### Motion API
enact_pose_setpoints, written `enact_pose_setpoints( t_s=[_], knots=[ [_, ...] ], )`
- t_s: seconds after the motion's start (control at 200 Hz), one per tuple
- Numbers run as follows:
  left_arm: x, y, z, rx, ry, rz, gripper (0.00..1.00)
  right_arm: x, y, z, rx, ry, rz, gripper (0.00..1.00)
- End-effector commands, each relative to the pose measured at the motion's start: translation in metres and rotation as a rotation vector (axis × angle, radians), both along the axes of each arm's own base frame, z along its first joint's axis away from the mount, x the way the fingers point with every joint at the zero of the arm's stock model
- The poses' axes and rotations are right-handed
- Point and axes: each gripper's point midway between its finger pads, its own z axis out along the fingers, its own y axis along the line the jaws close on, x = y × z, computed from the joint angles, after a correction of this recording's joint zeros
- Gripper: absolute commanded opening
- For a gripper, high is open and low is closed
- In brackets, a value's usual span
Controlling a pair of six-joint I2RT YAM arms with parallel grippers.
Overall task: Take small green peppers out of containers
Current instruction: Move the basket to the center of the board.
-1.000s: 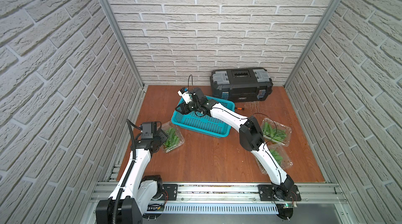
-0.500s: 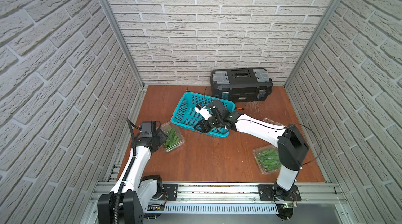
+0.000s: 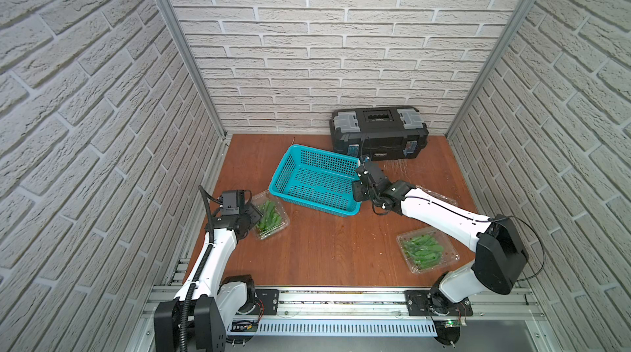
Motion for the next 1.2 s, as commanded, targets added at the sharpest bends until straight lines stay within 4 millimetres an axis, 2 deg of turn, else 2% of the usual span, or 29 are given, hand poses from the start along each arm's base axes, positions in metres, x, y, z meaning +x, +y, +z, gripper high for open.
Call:
enact_pose_setpoints(
  t_s=[0.0, 0.06, 0.19, 0.285, 0.395, 0.5, 0.545, 0.565, 0.58, 0.67, 0.765, 0.825, 0.895, 0.975, 1.025, 1.04, 1.05, 1.11, 1.195],
  knots=[
    [0.01, 0.004, 0.01, 0.023, -0.036, -0.009, 0.67, -0.001, -0.013, -0.022, 0.038, 0.06, -0.086, 0.58],
    [0.01, 0.003, 0.011, 0.023, -0.037, -0.014, 0.67, 0.001, -0.01, -0.029, 0.061, 0.079, -0.087, 0.58],
    [0.012, 0.002, 0.01, 0.02, -0.038, -0.023, 0.68, 0.007, 0.012, -0.045, 0.128, 0.123, -0.031, 0.56],
    [0.012, 0.001, 0.008, 0.016, -0.031, -0.032, 0.68, 0.013, 0.038, -0.057, 0.218, 0.153, 0.013, 0.54],
    [0.013, -0.001, 0.006, 0.008, -0.026, -0.049, 0.69, 0.03, 0.069, -0.059, 0.273, 0.144, 0.061, 0.54],
    [0.014, -0.005, 0.005, -0.006, -0.024, -0.071, 0.69, 0.057, 0.098, -0.051, 0.308, 0.111, 0.101, 0.54],
    [0.014, -0.007, 0.005, -0.008, -0.021, -0.082, 0.7, 0.071, 0.108, -0.044, 0.319, 0.085, 0.114, 0.54],
    [0.014, -0.008, 0.004, -0.011, -0.017, -0.087, 0.7, 0.078, 0.114, -0.034, 0.332, 0.064, 0.123, 0.54],
    [0.014, -0.008, 0.005, -0.012, -0.017, -0.091, 0.7, 0.083, 0.117, -0.043, 0.325, 0.074, 0.127, 0.54],
    [0.013, -0.011, 0.001, -0.02, -0.002, -0.116, 0.7, 0.107, 0.141, -0.033, 0.355, 0.046, 0.171, 0.53],
    [0.009, -0.014, -0.004, -0.031, 0.022, -0.133, 0.7, 0.122, 0.161, -0.023, 0.4, 0.022, 0.221, 0.56],
    [0.007, -0.014, -0.008, -0.031, 0.039, -0.137, 0.7, 0.126, 0.166, -0.014, 0.409, -0.004, 0.239, 0.58],
    [0.004, -0.013, -0.009, -0.026, 0.051, -0.134, 0.7, 0.123, 0.162, -0.002, 0.391, -0.038, 0.248, 0.62],
    [0.0, -0.01, -0.006, -0.013, 0.044, -0.108, 0.7, 0.109, 0.155, 0.014, 0.344, -0.084, 0.269, 0.63],
    [-0.001, -0.007, -0.001, -0.005, 0.017, -0.091, 0.7, 0.095, 0.153, 0.019, 0.3, -0.109, 0.294, 0.63],
    [-0.001, -0.006, 0.001, -0.002, 0.005, -0.084, 0.7, 0.091, 0.151, 0.032, 0.295, -0.135, 0.303, 0.63],
    [-0.001, -0.006, 0.003, -0.001, -0.003, -0.081, 0.7, 0.086, 0.151, 0.034, 0.289, -0.138, 0.311, 0.62],
    [-0.001, -0.004, 0.013, 0.009, -0.053, -0.06, 0.71, 0.066, 0.15, 0.038, 0.225, -0.164, 0.358, 0.63],
    [-0.004, 0.001, 0.023, 0.022, -0.089, -0.02, 0.71, 0.033, 0.159, 0.045, 0.183, -0.197, 0.457, 0.63]
  ],
)
